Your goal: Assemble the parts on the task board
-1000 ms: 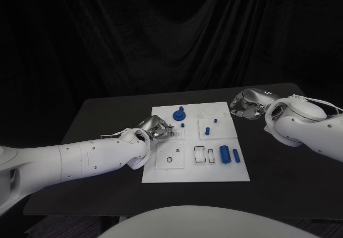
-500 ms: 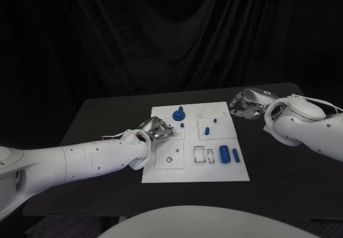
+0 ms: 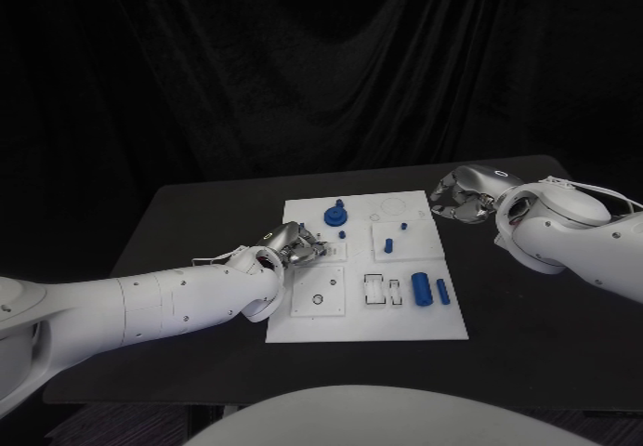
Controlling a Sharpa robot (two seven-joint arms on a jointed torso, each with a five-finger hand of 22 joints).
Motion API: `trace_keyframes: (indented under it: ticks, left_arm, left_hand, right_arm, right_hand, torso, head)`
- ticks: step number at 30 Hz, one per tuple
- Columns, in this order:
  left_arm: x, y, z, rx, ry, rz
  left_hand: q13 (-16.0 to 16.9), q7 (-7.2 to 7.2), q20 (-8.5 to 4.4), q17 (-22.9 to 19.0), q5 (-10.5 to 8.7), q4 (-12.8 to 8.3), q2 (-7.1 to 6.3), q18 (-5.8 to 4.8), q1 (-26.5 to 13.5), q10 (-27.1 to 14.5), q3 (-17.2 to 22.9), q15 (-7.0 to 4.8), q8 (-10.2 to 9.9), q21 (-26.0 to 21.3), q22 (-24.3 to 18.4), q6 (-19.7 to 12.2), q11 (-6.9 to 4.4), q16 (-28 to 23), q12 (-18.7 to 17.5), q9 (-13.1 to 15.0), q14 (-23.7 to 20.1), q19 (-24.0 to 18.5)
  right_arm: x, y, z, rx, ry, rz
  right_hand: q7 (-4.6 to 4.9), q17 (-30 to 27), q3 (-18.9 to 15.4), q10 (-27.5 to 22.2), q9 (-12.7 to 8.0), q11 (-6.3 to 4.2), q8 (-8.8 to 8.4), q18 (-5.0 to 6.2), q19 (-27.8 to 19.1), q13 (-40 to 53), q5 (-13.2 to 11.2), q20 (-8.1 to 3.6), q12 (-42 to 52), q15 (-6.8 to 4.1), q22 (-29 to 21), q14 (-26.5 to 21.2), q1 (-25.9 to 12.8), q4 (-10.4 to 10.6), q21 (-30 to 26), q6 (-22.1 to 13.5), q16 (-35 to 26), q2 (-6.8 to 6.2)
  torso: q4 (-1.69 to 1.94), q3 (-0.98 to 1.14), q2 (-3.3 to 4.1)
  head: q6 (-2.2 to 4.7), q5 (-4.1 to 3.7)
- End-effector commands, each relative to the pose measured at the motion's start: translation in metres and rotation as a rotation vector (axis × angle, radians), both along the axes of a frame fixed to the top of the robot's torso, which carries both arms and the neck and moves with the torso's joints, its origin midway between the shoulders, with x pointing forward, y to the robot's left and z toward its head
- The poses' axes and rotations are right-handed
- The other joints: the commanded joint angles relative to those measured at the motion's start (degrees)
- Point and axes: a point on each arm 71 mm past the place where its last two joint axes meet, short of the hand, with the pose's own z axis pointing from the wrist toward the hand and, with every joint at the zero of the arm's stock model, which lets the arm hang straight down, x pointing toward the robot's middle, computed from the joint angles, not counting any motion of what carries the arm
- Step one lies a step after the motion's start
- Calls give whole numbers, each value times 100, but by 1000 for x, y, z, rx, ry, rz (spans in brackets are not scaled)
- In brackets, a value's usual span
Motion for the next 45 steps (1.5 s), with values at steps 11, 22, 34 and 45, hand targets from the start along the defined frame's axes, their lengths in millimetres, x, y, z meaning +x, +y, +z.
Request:
trace_keyframes:
  ticks: [11, 22, 34, 45]
  left_arm:
    - [-1, -2, -3, -6, -4, -17]
    - [-2, -1, -5, 1, 15, -28]
    - [-1, 2, -8, 11, 30, -32]
    - [0, 4, -7, -20, 20, -40]
  left_hand:
    - [1504, 20, -36, 1509, -92, 118, -43, -7, 51, 594, -105, -15, -68, -21, 930, -10, -15, 15, 15, -35, 595, 120]
    - [1504, 62, -3, 1509, -429, 727, -233, -4, -246, 594, -1026, 22, -169, -48, 927, -26, 25, 15, 15, -162, 595, 117]
    - [1504, 50, -10, 1509, -727, 1117, -86, -16, -430, 594, -2045, 12, -204, 15, 946, 56, 14, 15, 15, -207, 595, 150]
    - [1504, -9, -31, 1509, -890, 1134, 839, -21, -959, 594, -2972, -21, 170, 40, 956, 76, -25, 15, 15, 331, 595, 160]
  right_arm:
    - [0, -1, -1, -6, 4, -16]
    - [0, -1, -2, -13, 13, -19]
    - [-1, -1, -4, -20, 25, -20]
    - [-1, -2, -4, -21, 28, -22]
  right_hand:
    - [-3, 153, 34, 131, -5, 18, -35, 59, -38, 1028, 36, 14, -22, 18, 1015, 263, -32, 15, -35, -52, -28, -6]
    - [-3, 148, 39, 106, -9, 17, -37, 58, -36, 1002, 38, 13, -36, 17, 1017, 262, -34, 14, -30, -55, -30, -6]
    - [-4, 147, 41, 82, -10, 18, -36, 60, -40, 977, 38, 13, -49, 17, 1013, 262, -35, 14, -41, -52, -31, -7]
    - [-4, 145, 46, 66, -12, 18, -34, 60, -41, 960, 39, 12, -59, 17, 1013, 262, -36, 14, -43, -48, -32, -5]
  torso:
    - [-8, 5, -1]
    - [-1, 4, 1]
    - [-5, 5, 1]
    - [-6, 5, -3]
  head:
    - [-1, 11]
    - [-1, 10]
    - [-1, 36]
    - [-1, 40]
